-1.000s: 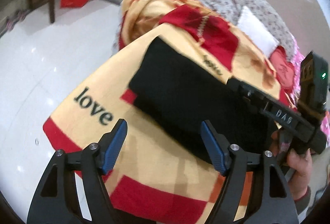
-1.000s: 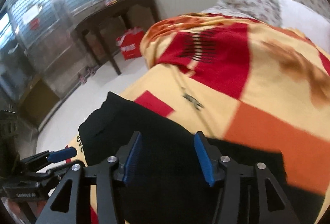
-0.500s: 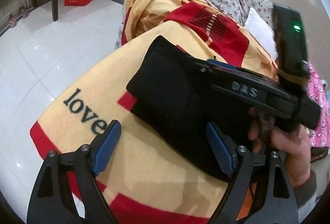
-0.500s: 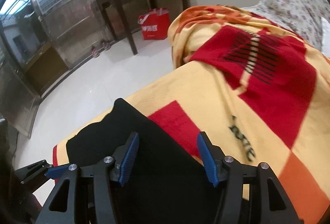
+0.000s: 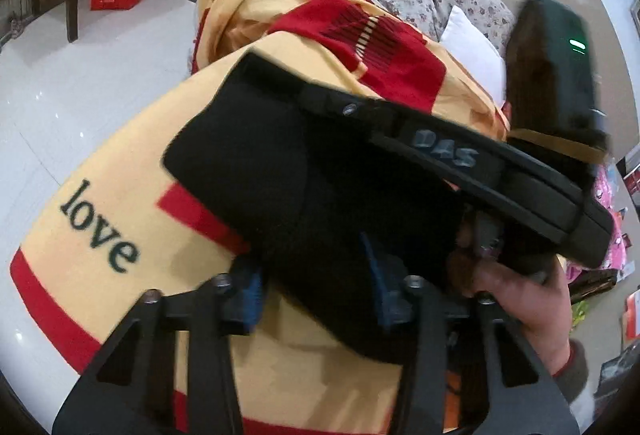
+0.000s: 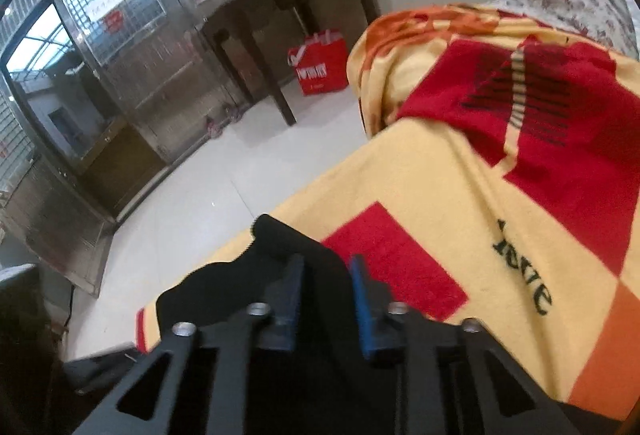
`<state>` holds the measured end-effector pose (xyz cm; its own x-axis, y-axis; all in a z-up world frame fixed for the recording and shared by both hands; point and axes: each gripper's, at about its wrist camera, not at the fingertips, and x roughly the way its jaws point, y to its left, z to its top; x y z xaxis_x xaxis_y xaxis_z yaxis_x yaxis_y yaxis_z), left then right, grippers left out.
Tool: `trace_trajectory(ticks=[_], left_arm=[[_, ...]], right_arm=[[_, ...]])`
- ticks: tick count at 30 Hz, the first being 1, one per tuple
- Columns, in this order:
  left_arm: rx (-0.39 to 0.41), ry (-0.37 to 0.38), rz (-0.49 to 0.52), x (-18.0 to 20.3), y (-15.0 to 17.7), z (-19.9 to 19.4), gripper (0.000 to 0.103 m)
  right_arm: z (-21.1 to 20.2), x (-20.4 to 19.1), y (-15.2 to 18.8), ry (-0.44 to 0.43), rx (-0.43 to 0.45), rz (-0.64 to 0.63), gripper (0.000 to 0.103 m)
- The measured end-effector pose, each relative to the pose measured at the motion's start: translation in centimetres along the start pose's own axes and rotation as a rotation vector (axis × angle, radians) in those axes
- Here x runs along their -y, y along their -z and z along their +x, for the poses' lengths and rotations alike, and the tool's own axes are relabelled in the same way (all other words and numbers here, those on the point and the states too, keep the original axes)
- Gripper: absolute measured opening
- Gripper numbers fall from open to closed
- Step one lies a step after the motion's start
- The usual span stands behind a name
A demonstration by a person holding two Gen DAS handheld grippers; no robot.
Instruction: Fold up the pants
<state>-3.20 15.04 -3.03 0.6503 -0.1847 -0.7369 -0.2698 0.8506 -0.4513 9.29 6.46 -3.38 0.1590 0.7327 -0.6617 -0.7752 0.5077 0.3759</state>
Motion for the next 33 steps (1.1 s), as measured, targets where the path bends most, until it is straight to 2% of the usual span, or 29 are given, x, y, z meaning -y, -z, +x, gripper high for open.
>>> trace_trajectory(ticks=[2, 5, 8, 11, 13, 15, 17, 19, 20, 21, 22, 25, 27, 31, 33], left_arm=[[0.058, -0.003, 0.089, 2.1, 0.0, -1.5, 0.027], [0.161, 0.059, 0.24, 6.8, 0.4, -4.5, 0.025], [0.194, 0.123, 0.396, 11.6, 1.8, -5.7, 0.025], [0.172, 0.158, 0.538, 15.8, 4.5, -4.2, 0.025], [0.136, 0.166, 0.599, 17.5, 6.2, -2.5, 0.025], [0.07, 0.184, 0.657, 19.2, 8.2, 0.0, 0.025], [0.014, 0.169, 0.732, 20.7, 9.7, 2.2, 0.026], [0.025, 0.14, 0.795, 21.3, 10.6, 2.4, 0.039], [0.013, 0.164, 0.828, 21.6, 10.9, 2.0, 0.05], [-0.013, 0.193, 0.835, 21.7, 10.9, 1.4, 0.055], [-0.043, 0.224, 0.835, 21.5, 10.7, 0.6, 0.056], [-0.037, 0.281, 0.833, 20.8, 9.8, -1.8, 0.058], [-0.009, 0.256, 0.807, 19.8, 8.8, -3.1, 0.068], [0.015, 0.192, 0.722, 17.5, 7.3, -3.2, 0.069], [-0.015, 0.145, 0.662, 16.3, 6.3, -1.5, 0.069]], right_arm=[[-2.3, -0.1, -0.2, -0.018, 0.06, 0.014, 0.012], [-6.7, 0.0, -0.2, -0.039, 0.159, 0.04, 0.011], [-13.5, 1.4, 0.9, -0.039, 0.281, 0.105, 0.011], [-19.2, 3.7, 3.6, 0.005, 0.357, 0.216, 0.01], [-22.4, 6.0, 6.4, 0.096, 0.393, 0.309, 0.01], [-24.3, 8.0, 9.4, 0.224, 0.386, 0.385, 0.01], [-25.3, 10.0, 12.2, 0.281, 0.378, 0.491, 0.011], [-25.7, 11.9, 14.7, 0.274, 0.38, 0.615, 0.014], [-25.9, 12.6, 15.7, 0.254, 0.387, 0.663, 0.018], [-26.0, 12.9, 16.7, 0.234, 0.402, 0.701, 0.034], [-26.4, 12.9, 17.3, 0.224, 0.417, 0.725, 0.049], [-27.8, 12.6, 18.8, 0.18, 0.481, 0.76, 0.053], [-28.4, 11.8, 19.1, 0.165, 0.494, 0.747, 0.056], [-28.3, 11.1, 18.5, 0.169, 0.481, 0.684, 0.064], [-26.7, 10.8, 18.1, 0.201, 0.411, 0.664, 0.065]])
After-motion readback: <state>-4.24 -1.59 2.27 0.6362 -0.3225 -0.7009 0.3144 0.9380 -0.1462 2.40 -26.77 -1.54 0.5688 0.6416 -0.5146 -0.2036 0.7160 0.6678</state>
